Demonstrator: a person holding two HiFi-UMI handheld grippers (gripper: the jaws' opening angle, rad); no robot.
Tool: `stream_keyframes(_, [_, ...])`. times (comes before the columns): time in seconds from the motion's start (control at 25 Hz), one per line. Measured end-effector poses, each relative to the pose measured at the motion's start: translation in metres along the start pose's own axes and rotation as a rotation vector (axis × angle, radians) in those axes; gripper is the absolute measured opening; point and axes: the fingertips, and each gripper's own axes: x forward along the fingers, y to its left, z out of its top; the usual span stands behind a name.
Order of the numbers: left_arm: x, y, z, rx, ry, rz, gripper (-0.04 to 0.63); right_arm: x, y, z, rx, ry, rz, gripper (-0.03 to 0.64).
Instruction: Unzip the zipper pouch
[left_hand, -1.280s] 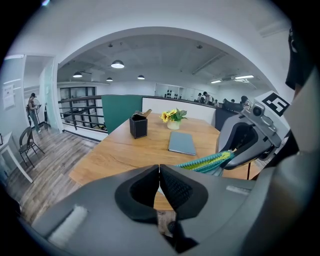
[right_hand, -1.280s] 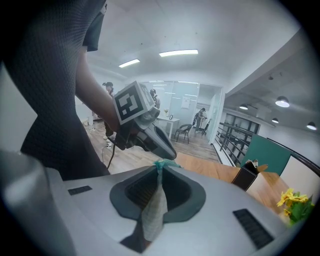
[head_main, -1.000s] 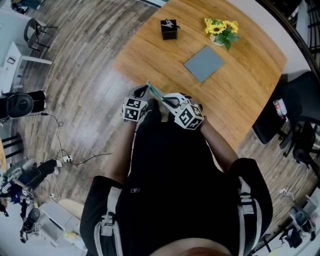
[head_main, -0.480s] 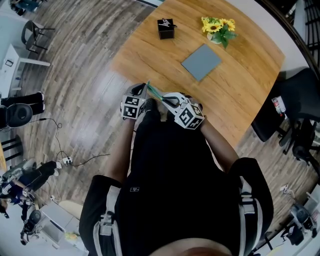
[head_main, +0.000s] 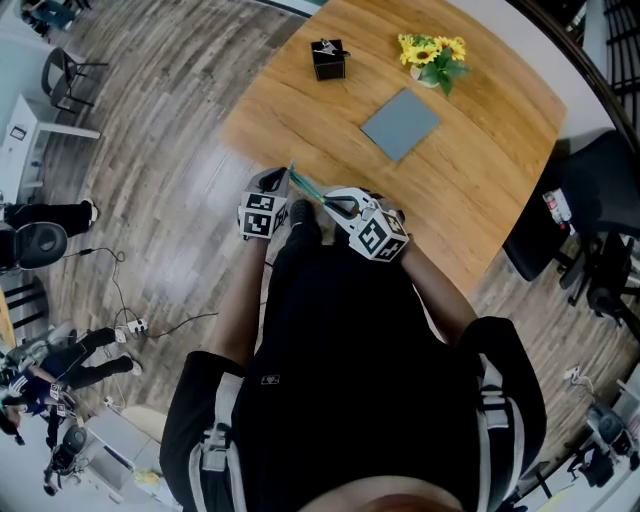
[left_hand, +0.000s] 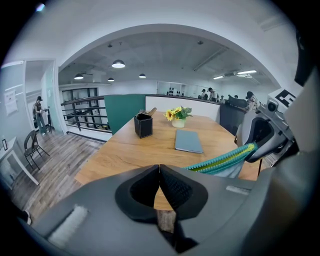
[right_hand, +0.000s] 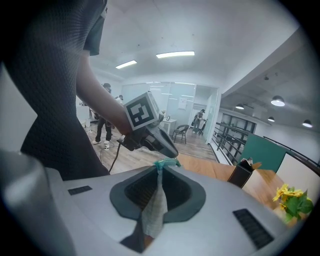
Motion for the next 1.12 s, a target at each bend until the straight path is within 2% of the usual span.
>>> stream_keyframes(0.72, [-0.013,0.022,-0.010,0.012,0.001,0.029,0.006,-0.001,0.009,-0.003,0.025,0.021,-0.022,0.035])
stream_keyframes(0.96, [-0.016,0.027,-0.004,0.006,-0.032,0.044,0.015,-0.001,0.006,0.004,0.020,0.014,-0.038,0.035])
stream_keyframes(1.12, [-0.018,0.033,-0.004,-0.024,-0.050,0.056,0.030,-0.003,0.002,0.007,0.019,0.008,-0.050,0.035])
